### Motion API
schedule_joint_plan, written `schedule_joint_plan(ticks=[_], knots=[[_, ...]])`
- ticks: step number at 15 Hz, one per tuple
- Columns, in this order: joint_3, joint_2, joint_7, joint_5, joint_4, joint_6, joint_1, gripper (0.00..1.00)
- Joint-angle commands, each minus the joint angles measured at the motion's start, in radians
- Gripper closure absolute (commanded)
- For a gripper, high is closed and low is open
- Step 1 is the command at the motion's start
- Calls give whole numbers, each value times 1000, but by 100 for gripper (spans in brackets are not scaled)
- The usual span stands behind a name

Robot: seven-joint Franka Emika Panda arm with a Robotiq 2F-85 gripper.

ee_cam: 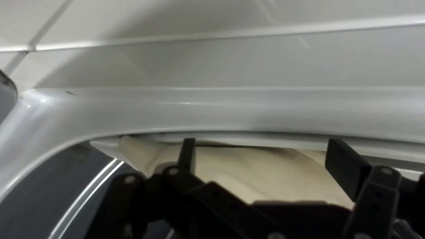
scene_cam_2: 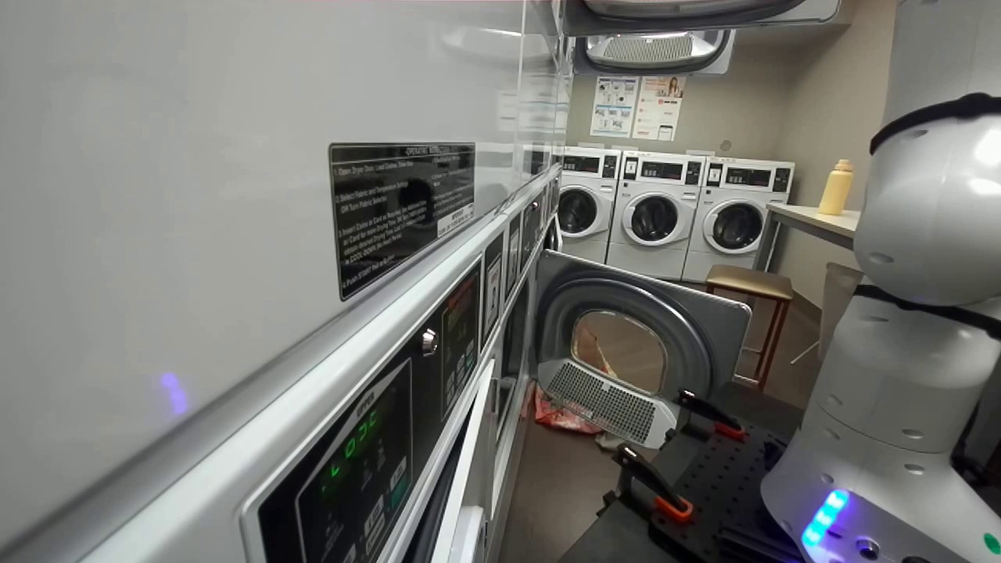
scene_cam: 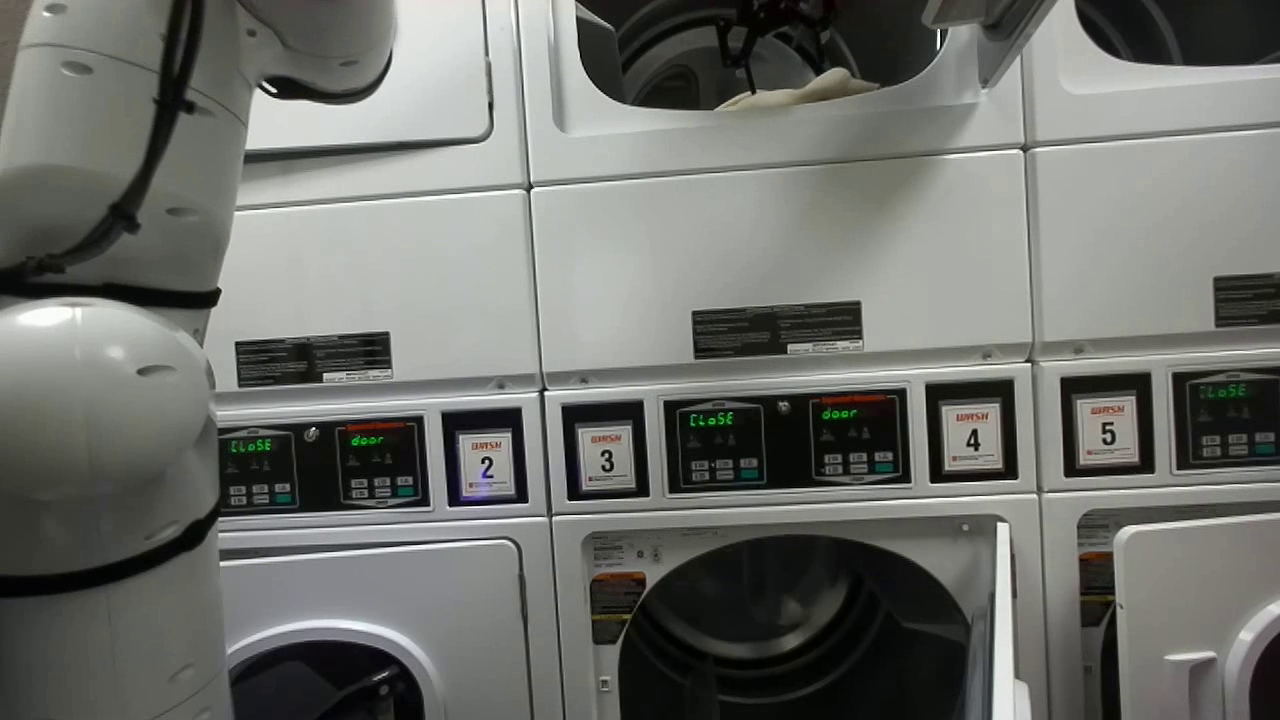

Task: Remove the item of clothing from the upper middle dryer and place it inside the bottom right dryer

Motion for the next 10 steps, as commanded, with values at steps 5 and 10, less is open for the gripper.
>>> schedule_joint_plan(ticks=[5,10], knots=[[17,120,-83,215,149,20,-51,0],[22,199,-92,327,213,-5,-83,0]])
